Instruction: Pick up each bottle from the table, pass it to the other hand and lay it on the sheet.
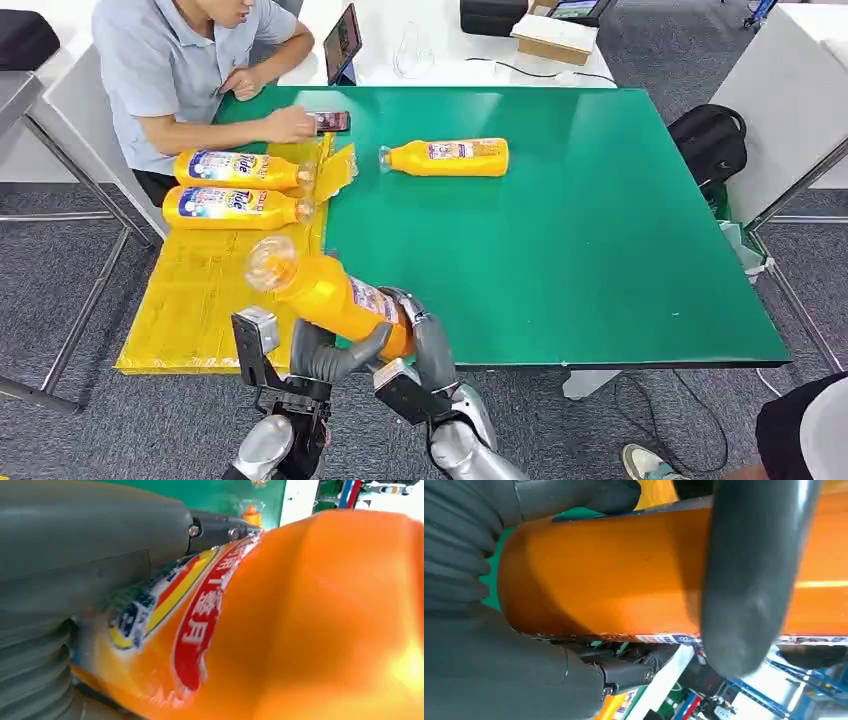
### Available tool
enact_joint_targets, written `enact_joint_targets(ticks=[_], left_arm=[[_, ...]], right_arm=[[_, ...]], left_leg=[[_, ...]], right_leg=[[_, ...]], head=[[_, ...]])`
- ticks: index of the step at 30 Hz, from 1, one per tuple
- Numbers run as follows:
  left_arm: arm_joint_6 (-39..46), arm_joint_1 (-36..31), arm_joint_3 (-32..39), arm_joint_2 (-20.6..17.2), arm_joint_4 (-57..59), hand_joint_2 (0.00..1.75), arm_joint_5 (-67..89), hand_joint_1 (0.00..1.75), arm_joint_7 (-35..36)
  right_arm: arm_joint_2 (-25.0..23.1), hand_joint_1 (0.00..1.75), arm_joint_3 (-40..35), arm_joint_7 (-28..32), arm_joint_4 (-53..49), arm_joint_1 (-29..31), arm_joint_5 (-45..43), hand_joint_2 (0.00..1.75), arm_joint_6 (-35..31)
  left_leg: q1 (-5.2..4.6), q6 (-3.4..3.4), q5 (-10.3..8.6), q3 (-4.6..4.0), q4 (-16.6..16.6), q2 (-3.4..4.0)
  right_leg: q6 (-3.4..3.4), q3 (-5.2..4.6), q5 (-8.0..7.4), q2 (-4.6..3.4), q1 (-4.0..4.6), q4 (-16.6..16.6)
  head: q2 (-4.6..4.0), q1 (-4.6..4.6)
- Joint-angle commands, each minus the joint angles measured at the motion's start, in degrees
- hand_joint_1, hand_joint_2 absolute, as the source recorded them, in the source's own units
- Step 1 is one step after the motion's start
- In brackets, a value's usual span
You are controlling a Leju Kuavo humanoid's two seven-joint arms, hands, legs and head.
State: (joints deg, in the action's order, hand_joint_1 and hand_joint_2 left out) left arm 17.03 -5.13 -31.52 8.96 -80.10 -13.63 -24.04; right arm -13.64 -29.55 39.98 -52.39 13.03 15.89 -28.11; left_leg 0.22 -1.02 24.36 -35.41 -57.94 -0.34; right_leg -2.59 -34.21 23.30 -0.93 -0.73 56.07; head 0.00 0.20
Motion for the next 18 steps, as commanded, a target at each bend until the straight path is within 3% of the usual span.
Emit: enact_joint_targets(ticks=[1, 2, 3, 4, 5, 7, 8, 13, 18], left_arm=[[-12.2, -1.7, -6.4, -4.6, -3.1, 1.75, -10.6, 0.00, 5.5], [-12.2, -1.8, -6.4, -4.5, -2.8, 1.75, -10.6, 0.17, 5.5], [-12.4, -1.9, -6.4, -4.4, -2.6, 1.75, -11.0, 0.56, 5.8], [-13.1, -2.2, -6.3, -4.1, -1.8, 1.75, -12.2, 1.75, 6.8], [-14.1, -1.8, -5.1, -3.2, -1.1, 1.75, -15.9, 1.75, 9.2], [-13.8, -1.4, -4.7, -2.6, -1.2, 1.75, -16.3, 1.75, 9.3], [-13.5, -0.9, -3.4, -1.9, -1.3, 1.75, -18.2, 1.75, 9.8], [-16.2, -1.7, 2.2, -1.1, -0.4, 1.75, -27.9, 1.75, 11.6], [-18.9, -3.3, 12.6, -1.1, 2.6, 1.75, -34.5, 1.75, 10.9]], right_arm=[[1.0, 1.75, -9.6, 0.0, 7.5, 2.7, -1.3, 1.75, -2.5], [1.2, 1.75, -9.7, 0.0, 8.0, 3.3, -1.6, 1.75, -2.3], [1.1, 1.75, -9.6, 0.0, 8.3, 3.6, -1.9, 1.75, -2.1], [1.0, 1.59, -9.5, 0.0, 8.3, 3.9, -2.4, 1.75, -1.8], [0.9, 0.00, -9.4, 0.0, 8.6, 4.0, -2.7, 1.75, -1.8], [0.5, 0.00, -9.1, 0.0, 8.0, 3.5, -2.9, 1.75, -2.7], [0.6, 0.00, -9.5, 0.0, 6.2, 2.7, -2.9, 0.00, -2.9], [2.6, 0.00, -11.8, 0.0, -0.3, 1.5, -4.2, 0.00, -6.2], [5.8, 0.00, -13.8, 0.0, -9.8, -0.4, -6.0, 0.00, -11.9]], left_leg=[[0.00, 0.04, 0.04, 0.18, 0.1, 0.02], [0.01, 0.05, 0.05, 0.22, 0.1, 0.02], [0.00, 0.08, 0.07, 0.35, 0.1, -0.01], [0.00, 0.05, 0.05, 0.21, 0.1, 0.00], [0.00, 0.07, 0.09, 0.32, 0.1, 0.01], [0.01, 0.03, 0.03, 0.11, 0.0, 0.01], [0.02, 0.06, 0.07, 0.25, 0.1, -0.01], [0.02, 0.05, 0.11, 0.24, 0.0, 0.02], [0.02, 0.06, 0.08, 0.26, 0.0, -0.01]], right_leg=[[0.07, 0.17, 0.04, 0.04, 0.02, -0.1], [0.08, 0.22, 0.06, 0.05, 0.03, -0.1], [0.13, 0.35, 0.10, 0.12, 0.03, -0.1], [0.09, 0.21, 0.06, 0.07, 0.02, -0.1], [0.13, 0.32, 0.11, 0.10, 0.03, 0.0], [0.06, 0.09, 0.03, 0.07, 0.02, 0.0], [0.10, 0.24, 0.10, 0.14, 0.05, -0.1], [0.09, 0.26, 0.12, 0.10, 0.04, 0.0], [0.11, 0.27, 0.11, 0.14, 0.05, 0.0]], head=[[0.00, 0.02], [0.00, 0.02], [0.00, 0.02], [0.00, 0.00], [0.00, 0.04], [0.00, 0.04], [0.00, 0.02], [0.00, 0.02], [0.00, 0.02]])
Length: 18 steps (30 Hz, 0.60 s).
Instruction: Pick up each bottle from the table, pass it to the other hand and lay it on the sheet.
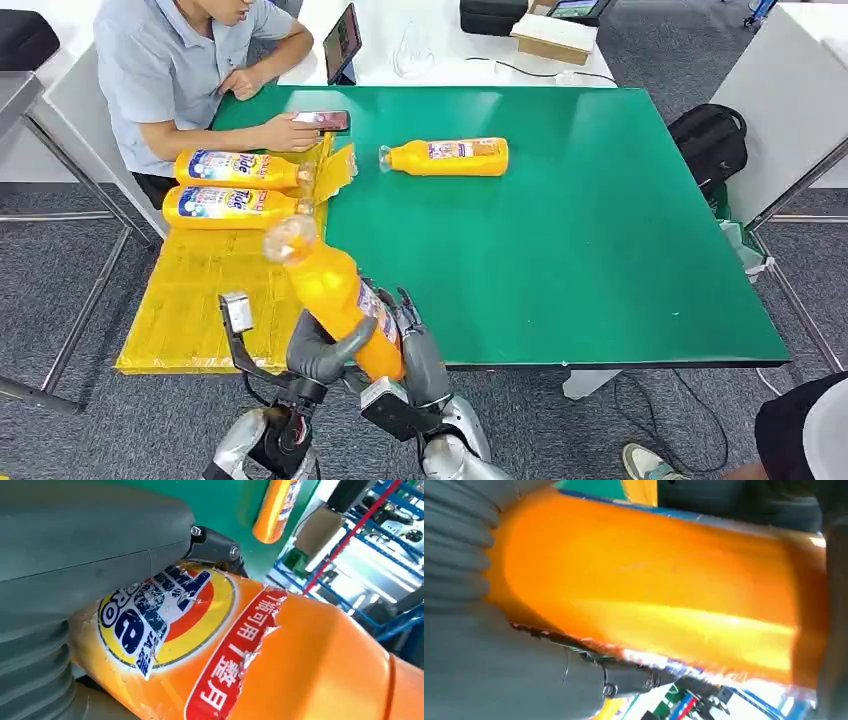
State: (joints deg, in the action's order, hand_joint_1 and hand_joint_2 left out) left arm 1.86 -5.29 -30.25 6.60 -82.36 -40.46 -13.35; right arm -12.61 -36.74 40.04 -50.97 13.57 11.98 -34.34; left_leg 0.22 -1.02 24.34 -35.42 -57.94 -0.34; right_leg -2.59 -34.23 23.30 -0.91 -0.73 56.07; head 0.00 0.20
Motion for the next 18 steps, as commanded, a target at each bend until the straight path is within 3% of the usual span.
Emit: enact_joint_targets(ticks=[1, 4, 5, 7, 8, 9, 16, 18], left_arm=[[-3.7, -3.2, 11.3, 1.2, 4.9, 1.75, -7.7, 1.75, 0.2], [3.4, -4.7, 15.3, 0.7, 7.3, 1.75, -4.0, 1.75, -1.3], [19.3, -7.4, 16.6, -0.9, 11.5, 1.75, 9.8, 1.75, -7.5], [24.1, -8.8, 17.2, -1.4, 13.6, 1.75, 14.6, 1.75, -10.1], [31.3, -10.3, 18.3, -1.9, 16.1, 1.75, 23.0, 1.75, -17.3], [34.6, -10.7, 18.5, -2.5, 16.6, 1.75, 27.4, 1.75, -19.5], [34.6, -10.7, 18.5, -2.5, 16.6, 1.75, 27.4, 1.75, -19.5], [38.1, -10.8, 22.7, -2.2, 17.6, 1.75, 42.0, 1.75, -19.6]], right_arm=[[4.8, 0.00, -6.6, 0.0, -11.2, -0.9, -2.1, 0.00, -5.7], [4.5, 0.00, 0.1, 0.0, -16.6, -4.6, 3.8, 0.00, -5.7], [4.0, 0.00, 5.6, 0.0, -21.2, -8.5, 9.9, 0.00, -5.7], [3.8, 0.00, 7.5, 0.0, -22.9, -9.8, 12.8, 0.00, -5.7], [4.3, 0.00, 8.5, 0.0, -25.0, -11.0, 14.1, 0.00, -5.7], [4.6, 0.00, 8.9, 0.0, -26.2, -11.4, 15.5, 0.00, -5.7], [4.6, 0.00, 8.9, 0.0, -26.2, -11.4, 15.5, 0.00, -5.7], [4.9, 0.00, 10.3, 0.0, -27.5, -12.1, 17.0, 0.00, -5.7]], left_leg=[[0.03, 0.04, 0.04, 0.13, 0.0, 0.00], [0.02, 0.04, 0.00, 0.11, 0.0, -0.08], [0.03, 0.07, 0.03, 0.29, 0.1, -0.20], [0.00, 0.06, -0.01, 0.24, 0.1, -0.30], [0.03, 0.09, 0.01, 0.35, 0.1, -0.32], [0.00, 0.06, 0.00, 0.24, 0.1, -0.24], [0.02, 0.02, 0.02, 0.16, 0.0, -0.19], [0.01, 0.03, 0.04, 0.19, 0.0, -0.16]], right_leg=[[0.07, 0.14, 0.05, 0.08, 0.04, 0.0], [0.07, 0.14, 0.06, 0.20, 0.03, 0.0], [0.12, 0.33, 0.14, 0.35, 0.05, -0.1], [0.11, 0.31, 0.12, 0.39, 0.03, -0.1], [0.15, 0.42, 0.16, 0.44, 0.06, -0.1], [0.10, 0.27, 0.11, 0.34, 0.03, 0.0], [0.05, 0.22, 0.06, 0.23, 0.03, 0.0], [0.08, 0.25, 0.07, 0.22, 0.02, 0.0]], head=[[0.00, -0.02], [0.00, 0.02], [0.00, 0.00], [0.00, -0.02], [0.00, 0.02], [0.00, 0.00], [0.00, 0.00], [0.00, 0.00]])
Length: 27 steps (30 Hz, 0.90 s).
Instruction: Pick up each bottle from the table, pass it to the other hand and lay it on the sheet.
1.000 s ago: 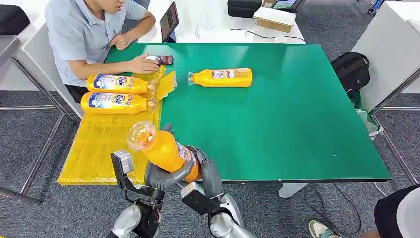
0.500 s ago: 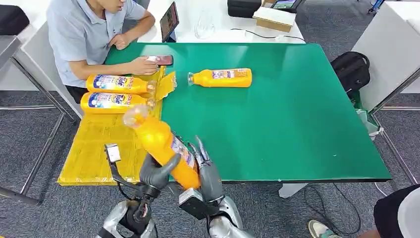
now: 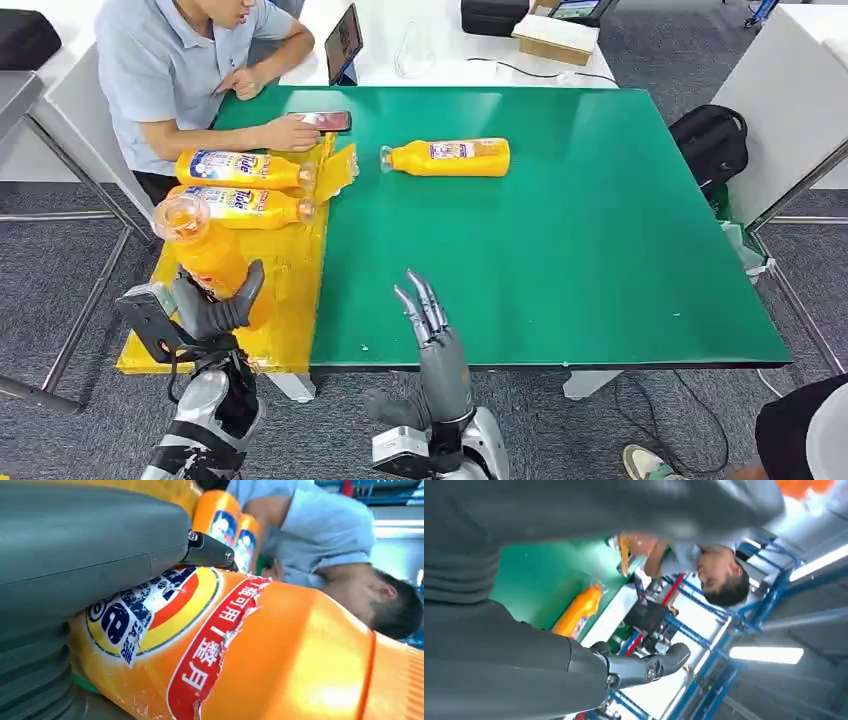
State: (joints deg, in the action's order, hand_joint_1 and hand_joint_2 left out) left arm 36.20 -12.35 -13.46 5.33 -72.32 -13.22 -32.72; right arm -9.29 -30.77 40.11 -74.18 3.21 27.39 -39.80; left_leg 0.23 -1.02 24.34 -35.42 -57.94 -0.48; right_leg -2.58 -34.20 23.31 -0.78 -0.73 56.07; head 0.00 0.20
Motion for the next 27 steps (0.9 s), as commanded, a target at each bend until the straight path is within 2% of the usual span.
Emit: enact_joint_targets(ticks=[1, 2, 4, 5, 6, 8, 9, 12, 13, 15, 16, 17, 18, 19, 21, 23, 24, 27], left_arm=[[3.8, -4.8, 7.5, -1.5, 9.6, 1.75, 24.4, 1.75, 0.9], [3.8, -7.0, 9.5, -1.9, 13.6, 1.75, 38.5, 1.75, 4.9], [3.8, -11.4, 10.6, -3.4, 21.5, 1.75, 52.6, 1.75, 8.9], [2.7, -15.5, 7.9, -4.7, 29.3, 1.75, 58.0, 1.75, 12.0], [1.8, -17.3, 7.9, -4.5, 32.7, 1.75, 57.8, 1.75, 12.2], [-3.5, -24.3, 4.4, -4.5, 45.1, 1.75, 62.5, 1.75, 17.3], [-4.2, -25.7, 1.1, -5.0, 48.1, 1.75, 67.1, 1.75, 20.3], [-9.2, -27.9, -2.7, -5.2, 53.4, 1.75, 72.4, 1.75, 25.7], [-10.2, -27.9, -3.3, -5.4, 54.0, 1.75, 73.7, 1.75, 27.8], [-12.8, -27.3, -4.5, -5.9, 55.1, 1.75, 75.5, 1.75, 29.2], [-14.7, -27.0, -4.3, -5.7, 55.6, 1.75, 75.3, 1.68, 29.3], [-14.7, -27.0, -4.3, -5.7, 55.6, 1.75, 75.3, 0.98, 29.3], [-15.5, -26.4, -3.4, -5.4, 55.5, 1.75, 74.3, 0.00, 28.9], [-16.6, -26.1, -2.4, -4.9, 55.4, 1.75, 73.3, 0.00, 28.5], [-18.9, -25.7, 0.3, -3.9, 54.8, 1.75, 69.8, 0.00, 25.9], [-28.1, -26.1, 8.6, -2.1, 54.6, 1.75, 59.2, 0.00, 21.2], [-31.9, -26.0, 11.1, -1.6, 53.4, 0.00, 55.5, 0.00, 18.2], [-38.2, -26.3, 14.5, -0.2, 50.5, 0.00, 49.5, 0.00, 12.9]], right_arm=[[2.1, 0.00, 5.0, -0.1, -5.4, -2.2, 1.1, 0.00, -0.2], [3.2, 0.00, 5.3, -0.1, -6.4, -2.3, 0.5, 0.00, -0.2], [4.7, 0.00, 4.4, -0.1, -6.6, -1.7, -2.5, 0.00, -0.2], [5.3, 0.00, 3.2, -0.1, -5.7, -0.5, -4.3, 0.00, -0.2], [5.5, 0.00, 2.5, -0.1, -5.0, -0.1, -5.0, 0.00, -0.2], [5.5, 0.00, 0.0, -0.1, -2.3, 2.1, -7.5, 0.00, -0.2], [5.4, 0.00, -0.9, -0.1, -1.8, 2.5, -7.9, 0.00, -0.2], [4.4, 0.00, -1.8, -0.1, -0.1, 3.0, -8.5, 0.00, -0.2], [4.2, 0.00, -2.3, -0.1, 0.5, 3.1, -9.6, 0.00, -0.2], [3.8, 0.00, -2.0, -0.1, 1.1, 2.6, -10.2, 0.00, -0.2], [3.8, 0.00, -1.4, -0.1, 0.8, 2.1, -10.1, 0.00, -0.2], [3.8, 0.00, -1.4, -0.1, 0.8, 2.1, -10.1, 0.00, -0.2], [3.8, 0.00, -1.0, -0.1, 0.6, 1.5, -10.2, 0.00, -0.2], [3.8, 0.00, -0.4, -0.1, 0.2, 1.1, -10.4, 0.00, -0.2], [3.9, 0.00, 0.1, -0.1, 0.0, 0.7, -10.8, 0.00, -0.2], [4.2, 0.00, 0.4, -0.1, 0.0, 0.6, -11.2, 0.00, -0.2], [4.4, 0.00, 0.4, -0.1, 0.3, 0.7, -11.8, 0.00, -0.2], [4.7, 0.00, 0.8, -0.1, 0.4, 0.7, -12.4, 0.00, -0.2]], left_leg=[[0.01, 0.05, 0.07, 0.26, 0.0, -0.02], [-0.02, 0.04, 0.01, 0.14, 0.1, -0.05], [-0.01, 0.04, -0.01, 0.16, 0.1, -0.06], [0.00, 0.08, 0.01, 0.27, 0.1, -0.08], [0.00, 0.10, -0.02, 0.35, 0.1, -0.21], [0.00, 0.05, -0.08, 0.27, 0.1, -0.22], [-0.04, 0.00, -0.13, 0.24, 0.1, -0.22], [0.03, 0.09, -0.16, 0.33, 0.1, -0.18], [0.00, 0.03, -0.18, 0.18, 0.1, -0.02], [0.01, 0.06, -0.14, 0.37, 0.1, 0.01], [0.01, 0.04, -0.14, 0.31, 0.1, 0.06], [0.02, 0.06, -0.10, 0.40, 0.1, 0.09], [0.03, 0.07, -0.03, 0.53, 0.1, 0.15], [-0.03, 0.02, -0.15, 0.28, 0.1, 0.07], [-0.01, 0.05, -0.11, 0.37, 0.1, 0.13], [-0.02, 0.04, -0.15, 0.31, 0.1, 0.03], [0.01, 0.07, -0.13, 0.44, 0.1, 0.06], [-0.03, 0.03, -0.19, 0.41, 0.1, -0.21]], right_leg=[[0.09, 0.28, 0.10, 0.12, 0.03, 0.0], [0.07, 0.16, 0.05, 0.13, -0.01, 0.0], [0.08, 0.17, 0.04, 0.14, 0.00, -0.1], [0.12, 0.28, 0.07, 0.18, 0.02, -0.1], [0.15, 0.40, 0.09, 0.32, 0.03, -0.1], [0.12, 0.32, 0.03, 0.30, 0.02, -0.1], [0.08, 0.28, 0.01, 0.28, -0.02, -0.1], [0.19, 0.38, 0.00, 0.33, 0.06, 0.0], [0.07, 0.15, -0.07, 0.10, 0.02, 0.0], [0.13, 0.35, -0.01, 0.12, 0.05, -0.1], [0.08, 0.29, -0.02, 0.03, 0.03, 0.0], [0.11, 0.38, 0.01, 0.03, 0.05, -0.1], [0.14, 0.50, 0.07, 0.00, 0.07, -0.1], [0.05, 0.28, -0.02, 0.00, -0.01, 0.0], [0.07, 0.38, -0.01, -0.05, 0.00, -0.1], [0.06, 0.33, -0.02, 0.04, 0.00, 0.0], [0.12, 0.46, -0.01, 0.05, 0.04, -0.1], [0.02, 0.46, 0.07, 0.25, -0.02, 0.0]], head=[[0.00, 0.00], [0.00, 0.00], [0.00, 0.02], [0.00, 0.00], [0.00, 0.00], [0.00, 0.02], [0.00, 0.02], [0.00, 0.00], [0.00, 0.02], [0.00, 0.00], [0.00, 0.02], [0.00, 0.00], [0.00, 0.02], [0.00, 0.00], [0.00, 0.02], [0.00, 0.00], [0.00, 0.02], [0.00, 0.00]])
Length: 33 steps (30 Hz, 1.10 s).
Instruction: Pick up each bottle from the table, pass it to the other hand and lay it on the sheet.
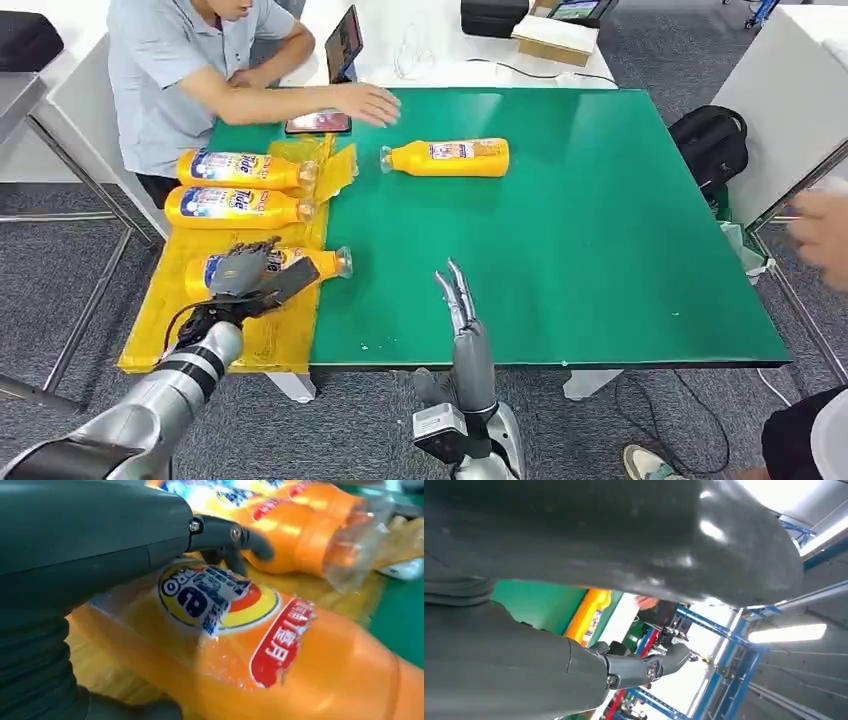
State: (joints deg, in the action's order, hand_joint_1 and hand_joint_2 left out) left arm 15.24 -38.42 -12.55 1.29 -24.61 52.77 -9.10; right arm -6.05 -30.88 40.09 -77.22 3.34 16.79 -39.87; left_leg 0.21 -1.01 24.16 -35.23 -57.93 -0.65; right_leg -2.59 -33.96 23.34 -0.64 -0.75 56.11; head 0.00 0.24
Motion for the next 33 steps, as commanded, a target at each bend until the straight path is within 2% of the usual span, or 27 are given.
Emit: enact_joint_targets(ticks=[1, 2, 3, 4, 5, 6, 7, 8, 9, 10, 11, 12, 13, 14, 15, 17, 18, 19, 24, 26, 29, 33], left_arm=[[-19.1, 0.0, 15.1, 4.3, 1.4, 0.00, -19.3, 0.00, -11.7], [-20.1, 0.0, 15.6, 4.9, 0.3, 0.00, -20.6, 0.00, -11.6], [-21.7, 1.3, 16.3, 5.6, -3.6, 0.00, -25.0, 0.00, -14.8], [-20.0, 1.9, 16.7, 6.3, -5.8, 0.00, -26.6, 0.00, -16.8], [-20.0, 1.9, 16.7, 6.3, -5.8, 0.00, -26.6, 0.00, -16.8], [-12.1, 4.6, 17.1, 8.7, -13.1, 0.00, -30.4, 0.00, -20.3], [-8.3, 6.6, 17.5, 10.1, -18.3, 0.00, -33.8, 0.00, -24.0], [-7.9, 7.6, 16.6, 10.4, -20.4, 0.00, -34.1, 0.00, -23.5], [-1.7, 11.5, 16.4, 11.4, -29.7, 1.75, -40.3, 0.00, -26.9], [3.3, 14.7, 16.8, 12.4, -37.9, 1.75, -46.4, 0.00, -29.2], [3.8, 16.0, 15.4, 11.7, -40.7, 1.75, -47.1, 0.00, -28.0], [9.7, 18.7, 15.5, 11.9, -47.2, 1.75, -50.3, 0.00, -30.0], [14.3, 20.7, 14.4, 11.0, -51.4, 1.75, -50.2, 0.00, -30.9], [14.7, 21.4, 13.7, 10.4, -52.8, 1.75, -50.7, 0.00, -30.5], [19.9, 23.1, 13.6, 10.1, -56.1, 1.75, -50.6, 0.00, -30.9], [24.8, 26.3, 12.2, 9.2, -58.6, 1.75, -48.2, 0.00, -30.9], [24.8, 27.4, 13.2, 9.9, -59.9, 1.75, -46.3, 0.00, -30.9], [24.8, 28.9, 18.1, 13.6, -63.2, 1.75, -36.2, 0.00, -30.9], [24.8, 28.9, 18.1, 13.6, -63.2, 1.75, -36.2, 0.00, -30.9], [24.8, 30.5, 18.4, 15.2, -66.4, 1.75, -36.8, 0.00, -30.9], [24.8, 31.6, 15.9, 14.8, -66.9, 1.75, -37.0, 0.00, -30.9], [24.8, 32.2, 11.7, 14.1, -65.4, 1.75, -36.1, 0.00, -30.9]], right_arm=[[1.6, 0.00, 1.2, -0.1, 3.5, 0.6, -1.7, 0.00, -0.1], [1.6, 0.00, 1.6, -0.1, 3.5, 0.7, -1.3, 0.00, -0.1], [1.7, 0.00, 2.0, -0.1, 4.2, 0.9, 0.0, 0.00, -0.1], [1.6, 0.00, 3.1, -0.1, 4.7, 0.9, 2.3, 0.00, -0.1], [1.6, 0.00, 3.1, -0.1, 4.7, 0.9, 2.3, 0.00, -0.1], [0.7, 0.00, 7.7, -0.1, 6.4, 1.0, 10.0, 0.00, -0.1], [0.5, 0.00, 10.4, -0.1, 9.1, 1.6, 15.4, 0.00, -0.1], [1.1, 0.00, 10.2, -0.1, 9.6, 2.4, 14.7, 0.00, -0.1], [-0.4, 0.00, 16.7, -0.1, 11.2, 3.0, 23.3, 0.00, -0.1], [-1.1, 0.00, 23.2, -0.1, 16.7, 5.3, 32.1, 0.00, -0.1], [-0.7, 0.00, 23.3, -0.1, 18.0, 6.5, 31.7, 0.00, -0.1], [-0.7, 0.00, 28.2, -0.1, 20.4, 8.6, 38.0, 1.75, -0.1], [-0.7, 0.00, 31.7, -0.1, 23.8, 10.9, 41.0, 1.75, -0.1], [-0.1, 0.00, 31.5, -0.1, 24.8, 11.8, 40.4, 1.75, -0.1], [1.3, 0.00, 32.4, -4.5, 26.0, 13.3, 47.6, 1.75, -0.1], [3.3, 0.00, 34.0, -9.3, 29.7, 16.2, 50.2, 1.75, -0.1], [4.2, 0.00, 34.2, -10.5, 29.3, 16.5, 52.5, 1.75, -0.1], [4.6, 0.00, 35.3, -11.6, 30.5, 17.1, 52.7, 1.75, -0.1], [4.6, 0.00, 35.3, -11.6, 30.5, 17.1, 52.7, 1.75, -0.1], [5.0, 0.00, 35.7, -14.1, 31.3, 17.3, 54.4, 1.75, -0.1], [5.0, 0.00, 34.8, -16.5, 33.4, 18.1, 56.1, 1.75, -0.1], [5.6, 0.00, 31.3, -17.7, 42.3, 21.6, 53.5, 1.75, -0.1]], left_leg=[[0.00, 0.03, -0.05, 0.32, 0.1, -0.23], [-0.02, 0.01, -0.04, 0.33, 0.1, -0.43], [0.00, 0.02, -0.08, 0.36, 0.1, -0.44], [0.03, 0.01, -0.05, 0.40, 0.0, -0.40], [-0.03, 0.01, -0.04, 0.44, 0.1, -0.39], [-0.02, 0.00, -0.08, 0.35, 0.2, -0.33], [0.00, -0.01, -0.07, 0.35, 0.1, -0.33], [-0.06, -0.02, -0.09, 0.32, 0.1, -0.36], [-0.05, -0.03, -0.08, 0.31, 0.1, -0.29], [-0.06, -0.03, -0.08, 0.26, 0.1, -0.30], [-0.08, -0.06, -0.12, 0.13, 0.0, -0.18], [-0.06, -0.05, -0.06, 0.16, 0.0, -0.15], [-0.10, -0.10, -0.10, 0.13, 0.1, -0.16], [-0.07, -0.10, -0.09, 0.01, 0.0, -0.04], [-0.08, -0.09, 0.00, 0.13, 0.0, 0.22], [-0.09, -0.09, -0.07, -0.01, 0.0, 0.07], [-0.12, -0.10, -0.10, -0.05, 0.0, -0.02], [-0.09, -0.08, -0.06, 0.00, 0.0, -0.05], [-0.08, -0.09, -0.06, -0.05, 0.0, -0.10], [-0.06, -0.10, -0.05, -0.13, -0.1, -0.11], [-0.07, -0.07, -0.01, -0.12, 0.0, -0.05], [-0.06, -0.06, -0.02, -0.09, 0.0, -0.11]], right_leg=[[-0.02, 0.37, 0.10, 0.26, 0.01, -0.1], [-0.03, 0.35, 0.13, 0.43, -0.02, 0.0], [0.00, 0.33, 0.09, 0.46, 0.02, -0.1], [0.07, 0.02, 0.14, 0.35, 0.03, -0.1], [0.11, 0.16, 0.17, 0.32, -0.02, -0.1], [0.09, 0.45, 0.05, 0.24, -0.01, -0.2], [0.01, 0.46, -0.04, 0.29, 0.02, -0.2], [0.06, 0.39, -0.10, 0.38, -0.03, -0.1], [0.05, 0.38, -0.10, 0.40, -0.02, -0.1], [0.06, 0.34, -0.06, 0.45, -0.02, -0.1], [0.03, 0.15, -0.12, 0.32, -0.04, -0.1], [0.05, 0.20, -0.07, 0.32, -0.02, -0.1], [0.02, 0.23, -0.09, 0.29, -0.05, -0.1], [0.00, 0.11, -0.14, 0.12, -0.03, -0.1], [0.03, 0.16, -0.13, -0.09, -0.03, -0.1], [0.00, 0.02, -0.15, 0.05, -0.04, -0.1], [-0.02, 0.01, -0.12, 0.14, -0.08, 0.0], [0.00, 0.09, -0.08, 0.14, -0.04, -0.1], [-0.01, 0.06, -0.07, 0.17, -0.04, 0.0], [-0.03, -0.03, -0.08, 0.17, -0.02, 0.0], [0.03, -0.02, -0.05, 0.14, -0.01, 0.0], [0.04, 0.00, -0.04, 0.20, 0.00, 0.0]], head=[[0.00, 0.00], [0.00, -0.02], [0.00, -0.02], [0.00, -0.04], [0.00, -0.02], [0.00, -0.07], [0.00, -0.02], [0.00, -0.04], [0.00, -0.02], [0.00, -0.04], [0.00, -0.02], [0.00, -0.04], [0.00, -0.07], [0.00, -0.02], [0.00, -0.02], [0.00, -0.04], [0.00, -0.02], [0.00, -0.02], [0.00, 0.00], [0.00, -0.02], [0.00, -0.04], [0.00, -0.02]])
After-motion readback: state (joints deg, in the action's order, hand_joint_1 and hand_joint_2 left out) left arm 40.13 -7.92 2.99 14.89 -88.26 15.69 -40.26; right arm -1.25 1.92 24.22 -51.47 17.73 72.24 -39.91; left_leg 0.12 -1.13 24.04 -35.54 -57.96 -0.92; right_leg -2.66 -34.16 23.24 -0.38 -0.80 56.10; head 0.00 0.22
